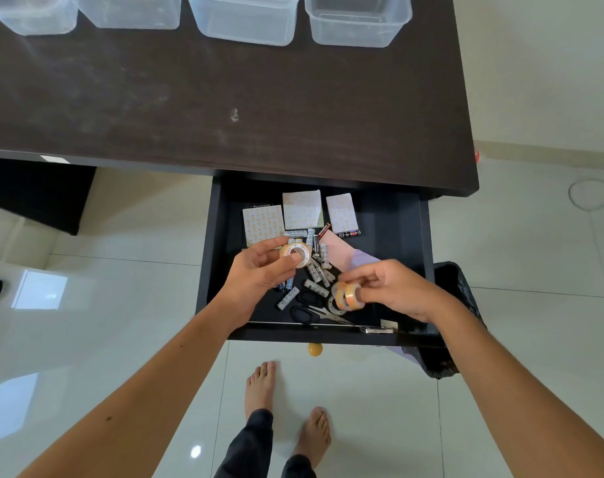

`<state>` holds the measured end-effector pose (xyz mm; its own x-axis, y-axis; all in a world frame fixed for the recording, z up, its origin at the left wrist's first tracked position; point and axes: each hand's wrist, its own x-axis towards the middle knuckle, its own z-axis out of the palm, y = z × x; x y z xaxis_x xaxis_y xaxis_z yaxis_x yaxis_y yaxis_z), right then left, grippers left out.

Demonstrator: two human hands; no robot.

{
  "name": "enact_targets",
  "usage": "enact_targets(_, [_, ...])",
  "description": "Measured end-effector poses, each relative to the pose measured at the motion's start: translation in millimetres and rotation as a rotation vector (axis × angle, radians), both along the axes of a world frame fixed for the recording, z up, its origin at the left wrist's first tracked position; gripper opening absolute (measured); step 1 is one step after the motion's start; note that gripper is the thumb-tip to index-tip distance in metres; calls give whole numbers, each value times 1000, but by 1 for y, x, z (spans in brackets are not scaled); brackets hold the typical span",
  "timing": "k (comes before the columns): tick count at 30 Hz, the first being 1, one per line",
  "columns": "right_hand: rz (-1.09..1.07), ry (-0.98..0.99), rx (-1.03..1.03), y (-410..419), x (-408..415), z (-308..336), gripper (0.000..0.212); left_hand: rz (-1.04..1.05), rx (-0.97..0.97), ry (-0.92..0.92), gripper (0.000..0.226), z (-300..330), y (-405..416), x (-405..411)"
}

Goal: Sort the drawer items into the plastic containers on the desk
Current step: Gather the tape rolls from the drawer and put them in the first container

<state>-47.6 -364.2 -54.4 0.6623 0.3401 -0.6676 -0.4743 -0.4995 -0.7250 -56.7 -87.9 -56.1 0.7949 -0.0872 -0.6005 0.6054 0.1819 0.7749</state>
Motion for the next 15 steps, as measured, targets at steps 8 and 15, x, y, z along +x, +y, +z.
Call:
enact_targets(8, [155, -72, -260, 15, -9, -8, 37, -3, -2, -2, 45, -1, 5, 1])
enact_targets(15, [265, -218, -421, 23, -10, -7, 41, -2, -2, -3, 48, 0, 8, -1])
